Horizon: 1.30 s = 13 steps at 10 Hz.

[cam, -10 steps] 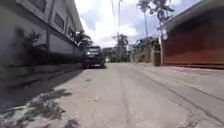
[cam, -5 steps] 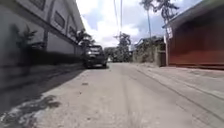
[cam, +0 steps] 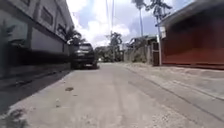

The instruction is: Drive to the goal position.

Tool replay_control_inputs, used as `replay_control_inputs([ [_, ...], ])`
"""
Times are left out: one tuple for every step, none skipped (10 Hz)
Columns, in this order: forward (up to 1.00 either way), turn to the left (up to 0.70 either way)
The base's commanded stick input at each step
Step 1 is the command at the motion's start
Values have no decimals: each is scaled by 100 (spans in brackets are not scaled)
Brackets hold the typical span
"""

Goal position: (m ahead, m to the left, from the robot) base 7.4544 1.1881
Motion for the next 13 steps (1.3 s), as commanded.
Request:
replay_control_inputs([
  [100,0],
  [100,0],
  [100,0],
  [100,-1],
  [100,-3],
  [100,-3],
  [100,-3],
  [100,-3],
  [100,-3],
  [100,-3],
  [100,-3],
  [100,-3],
  [100,-3],
])
